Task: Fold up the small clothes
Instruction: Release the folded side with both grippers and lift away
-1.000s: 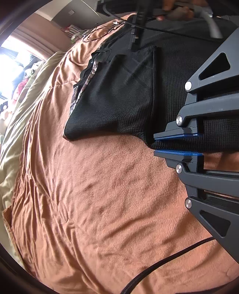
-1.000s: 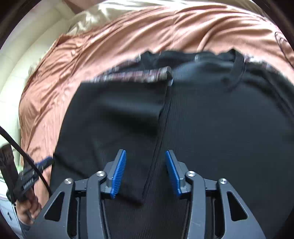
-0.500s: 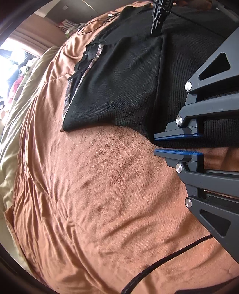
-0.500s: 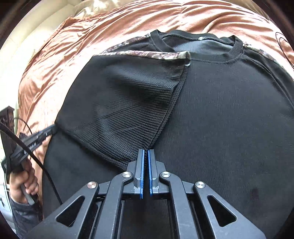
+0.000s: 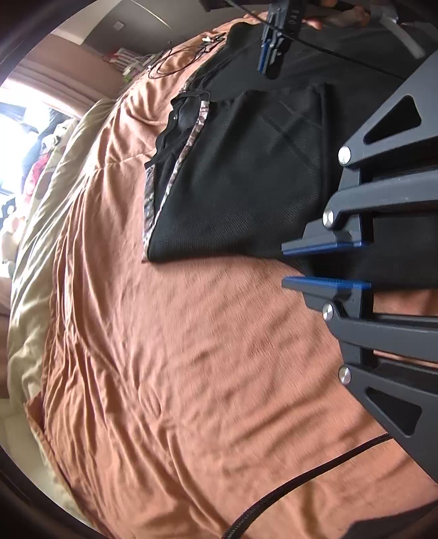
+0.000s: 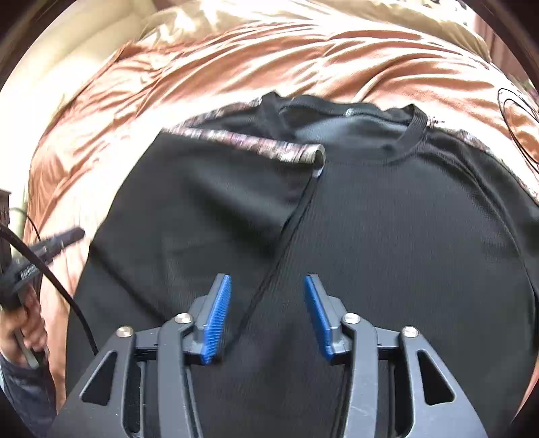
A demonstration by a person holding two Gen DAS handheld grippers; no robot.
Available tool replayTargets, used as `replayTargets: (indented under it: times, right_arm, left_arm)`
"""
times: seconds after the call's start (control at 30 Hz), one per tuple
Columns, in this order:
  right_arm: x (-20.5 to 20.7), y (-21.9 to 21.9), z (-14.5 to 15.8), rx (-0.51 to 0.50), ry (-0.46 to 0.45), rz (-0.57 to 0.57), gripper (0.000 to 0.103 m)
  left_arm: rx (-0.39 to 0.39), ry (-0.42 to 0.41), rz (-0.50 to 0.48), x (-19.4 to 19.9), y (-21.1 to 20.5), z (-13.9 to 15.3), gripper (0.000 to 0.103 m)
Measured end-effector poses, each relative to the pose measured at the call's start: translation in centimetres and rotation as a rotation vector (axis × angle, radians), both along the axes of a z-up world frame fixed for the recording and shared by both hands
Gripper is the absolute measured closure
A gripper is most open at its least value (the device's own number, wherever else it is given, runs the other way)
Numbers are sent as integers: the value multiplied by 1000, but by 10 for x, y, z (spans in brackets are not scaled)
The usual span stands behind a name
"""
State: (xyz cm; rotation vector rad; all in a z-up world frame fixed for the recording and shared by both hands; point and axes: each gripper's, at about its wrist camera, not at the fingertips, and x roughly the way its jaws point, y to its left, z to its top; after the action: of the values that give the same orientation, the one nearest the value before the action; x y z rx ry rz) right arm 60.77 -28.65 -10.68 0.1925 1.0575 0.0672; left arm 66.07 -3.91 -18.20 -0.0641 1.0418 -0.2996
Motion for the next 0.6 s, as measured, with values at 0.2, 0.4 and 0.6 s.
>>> replayTargets:
  times: [0.2, 0.4, 0.6]
  right_arm:
    - [29, -3, -14, 41, -22, -50, 59]
    - [61, 4, -35, -14, -2, -85, 86]
    - [58, 12, -38, -98, -9, -84, 102]
  left_arm:
    - [5, 9, -6, 17, -11, -16, 83]
    - [5, 15, -9, 28, -11, -25, 83]
    - [14, 9, -21, 26, -8, -30, 83]
